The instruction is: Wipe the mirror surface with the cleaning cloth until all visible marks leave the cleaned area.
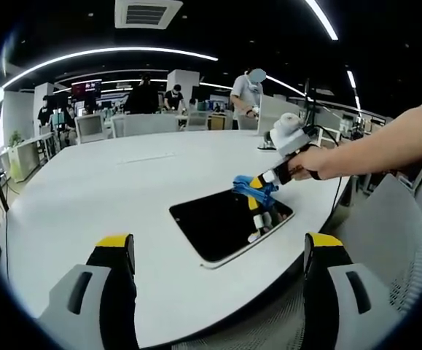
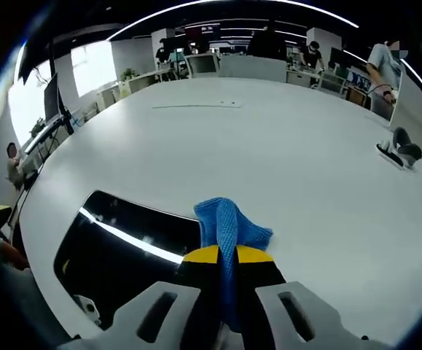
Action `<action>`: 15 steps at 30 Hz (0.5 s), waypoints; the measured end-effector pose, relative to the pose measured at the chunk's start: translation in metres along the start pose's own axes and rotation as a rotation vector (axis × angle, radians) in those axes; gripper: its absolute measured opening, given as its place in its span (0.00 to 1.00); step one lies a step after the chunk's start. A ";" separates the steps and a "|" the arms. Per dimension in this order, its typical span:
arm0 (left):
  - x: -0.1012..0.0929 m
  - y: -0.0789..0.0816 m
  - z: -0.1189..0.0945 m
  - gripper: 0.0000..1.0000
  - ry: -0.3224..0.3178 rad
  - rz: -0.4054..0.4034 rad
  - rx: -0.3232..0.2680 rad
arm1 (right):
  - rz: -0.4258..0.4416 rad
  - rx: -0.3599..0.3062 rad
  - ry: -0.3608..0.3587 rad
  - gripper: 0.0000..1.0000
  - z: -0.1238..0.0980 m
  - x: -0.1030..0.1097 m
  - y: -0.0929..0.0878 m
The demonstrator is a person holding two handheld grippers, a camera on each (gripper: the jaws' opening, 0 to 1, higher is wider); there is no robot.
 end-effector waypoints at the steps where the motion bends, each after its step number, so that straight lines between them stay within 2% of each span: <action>1: 0.000 0.000 0.000 0.95 0.000 0.000 -0.001 | -0.001 0.000 0.000 0.00 0.000 0.000 0.000; 9: 0.000 0.001 0.000 0.95 -0.001 -0.001 -0.008 | -0.081 0.001 0.006 0.00 0.003 0.010 0.002; 15: 0.000 0.001 0.000 0.95 0.000 -0.002 -0.010 | -0.073 0.006 0.018 0.00 0.009 0.013 0.005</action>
Point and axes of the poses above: the point that each gripper's makers call its tool centre point, and the gripper's own axes: z roughly forward along the fingers, x roughly to its left, y roughly out of its top, the point moved 4 cm from there along -z, roughly backward along the fingers, and after that the axes turned 8 degrees about z, right-handed, at the moved point
